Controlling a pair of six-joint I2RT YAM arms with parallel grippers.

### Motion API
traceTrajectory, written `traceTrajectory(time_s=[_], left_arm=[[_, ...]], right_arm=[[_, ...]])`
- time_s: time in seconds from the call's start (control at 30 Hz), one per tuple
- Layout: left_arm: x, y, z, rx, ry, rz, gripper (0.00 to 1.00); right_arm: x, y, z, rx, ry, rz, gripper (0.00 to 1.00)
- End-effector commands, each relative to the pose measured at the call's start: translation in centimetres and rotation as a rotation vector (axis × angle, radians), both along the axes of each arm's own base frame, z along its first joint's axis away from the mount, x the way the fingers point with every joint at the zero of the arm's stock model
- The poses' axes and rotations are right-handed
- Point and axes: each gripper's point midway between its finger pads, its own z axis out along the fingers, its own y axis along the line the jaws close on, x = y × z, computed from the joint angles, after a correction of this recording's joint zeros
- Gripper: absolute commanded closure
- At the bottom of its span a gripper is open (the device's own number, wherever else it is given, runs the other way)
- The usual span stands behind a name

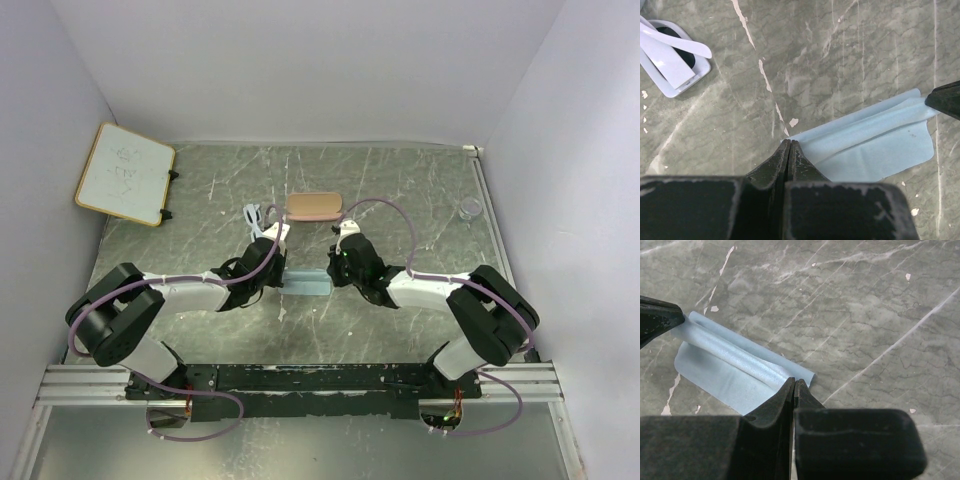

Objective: Organize the sunglasses
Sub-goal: Fold the glasses cleaning cloth at the center of the board.

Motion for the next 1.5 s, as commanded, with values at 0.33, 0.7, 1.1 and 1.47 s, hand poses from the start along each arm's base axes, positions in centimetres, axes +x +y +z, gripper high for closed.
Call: traceTrajectory(time_s=[0.33, 0.7, 1.1, 1.47], left_arm=[[0.1, 0.6, -0.1, 0.034, -0.011, 0.026, 0.93], [-0.2, 0.3, 0.0, 0.011, -0.005, 0.010, 0.93], [-0.3, 0.0, 0.2, -0.003, -0.005, -0.004, 0.93], [-0.6, -0.4, 0.5, -0.011, -0.005, -0.019, 0.93]], right_arm=[[-0.5, 0.3, -0.6, -0.005, 0.007, 0.006, 1.00], [-0.3, -0.1, -0.6, -0.021, 0.002, -0.016, 1.00], [-0.2, -0.3, -0.7, -0.029, 0.000, -0.022, 1.00], [-0.5, -0.1, -0.5, -0.015, 0.003, -0.011, 1.00]])
